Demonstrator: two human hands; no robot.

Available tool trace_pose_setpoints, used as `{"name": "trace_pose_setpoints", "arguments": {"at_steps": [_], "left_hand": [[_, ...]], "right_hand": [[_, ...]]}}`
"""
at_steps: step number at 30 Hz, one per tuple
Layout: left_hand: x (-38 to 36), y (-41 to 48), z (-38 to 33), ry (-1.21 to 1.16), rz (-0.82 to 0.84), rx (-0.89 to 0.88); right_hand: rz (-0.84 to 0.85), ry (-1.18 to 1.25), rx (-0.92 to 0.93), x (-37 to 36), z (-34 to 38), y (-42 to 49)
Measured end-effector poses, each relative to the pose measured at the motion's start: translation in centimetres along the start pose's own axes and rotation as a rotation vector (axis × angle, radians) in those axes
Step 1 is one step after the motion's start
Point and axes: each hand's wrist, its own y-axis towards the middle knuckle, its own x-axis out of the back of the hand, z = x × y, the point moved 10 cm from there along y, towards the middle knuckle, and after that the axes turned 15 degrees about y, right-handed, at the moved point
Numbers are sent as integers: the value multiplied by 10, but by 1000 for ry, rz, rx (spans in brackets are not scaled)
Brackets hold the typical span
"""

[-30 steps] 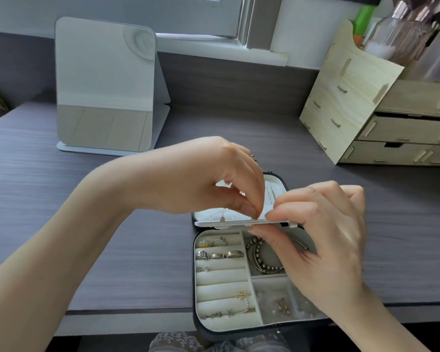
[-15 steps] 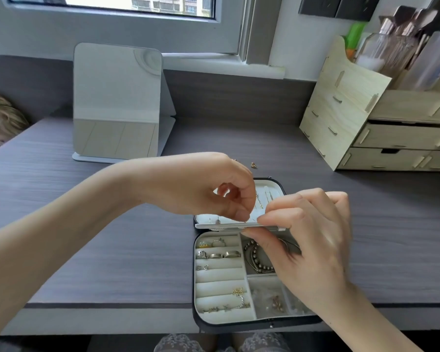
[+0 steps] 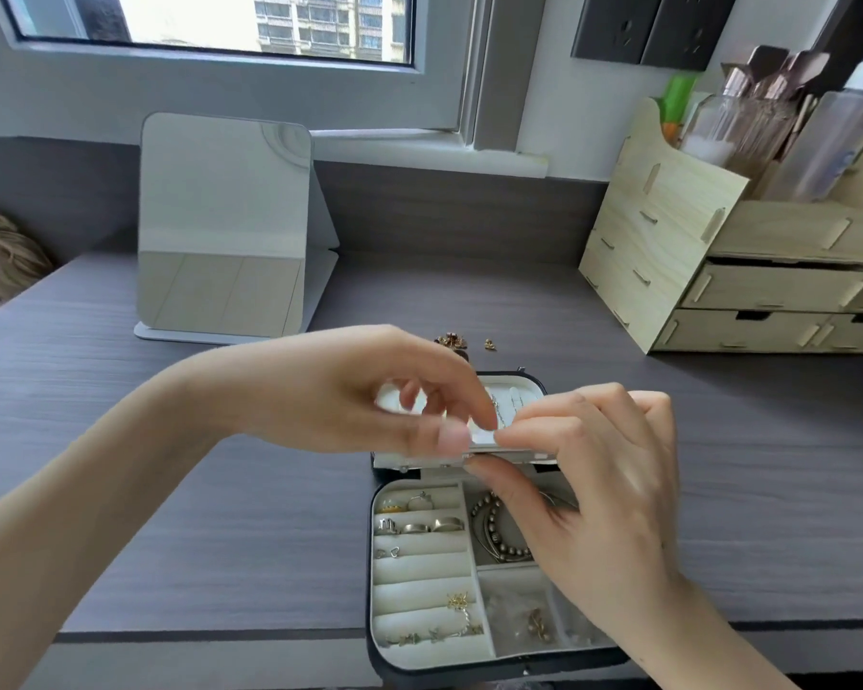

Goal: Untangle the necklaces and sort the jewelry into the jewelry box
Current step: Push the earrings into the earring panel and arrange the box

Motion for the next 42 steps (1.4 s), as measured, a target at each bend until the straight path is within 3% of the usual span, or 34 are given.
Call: {"name": "trace_pose_setpoints", "arguments": {"at_steps": [4,7,9,12,16,22,29,32,35,37,42], "left_hand": [[3,-5,10,-78,-87,-21],[15,-7,26,-160,-222,10],[18,-6,36,-247,-273,40],[15,-1,56,-264,-348,119],[15,-1,81,-297,-425,212],[9,-2,94,-346,-497,273],[0,-4,99,-514,-555,295],[-3,-4,98,-530,-558,314],[-2,-7,95,-496,-581,325],[0,-7,91,-471,-611,318],[5,-8,82,-444,-671,242]], "right_hand": [[107,58,-111,-5,-8,15],[63,370,-407,16,-47,36],[45,377,-546,16,-87,44],[224,307,-795,-24,-155,37],[409,504,-1015,-66,-200,30],[707,102,-928,-123,-237,0],[641,86,-829,-126,-242,-6],[326,216,-803,-85,-232,18],[25,510,-770,-36,-191,47],[38,641,-696,-28,-145,62],[318,647,-577,-65,-73,56]]}}
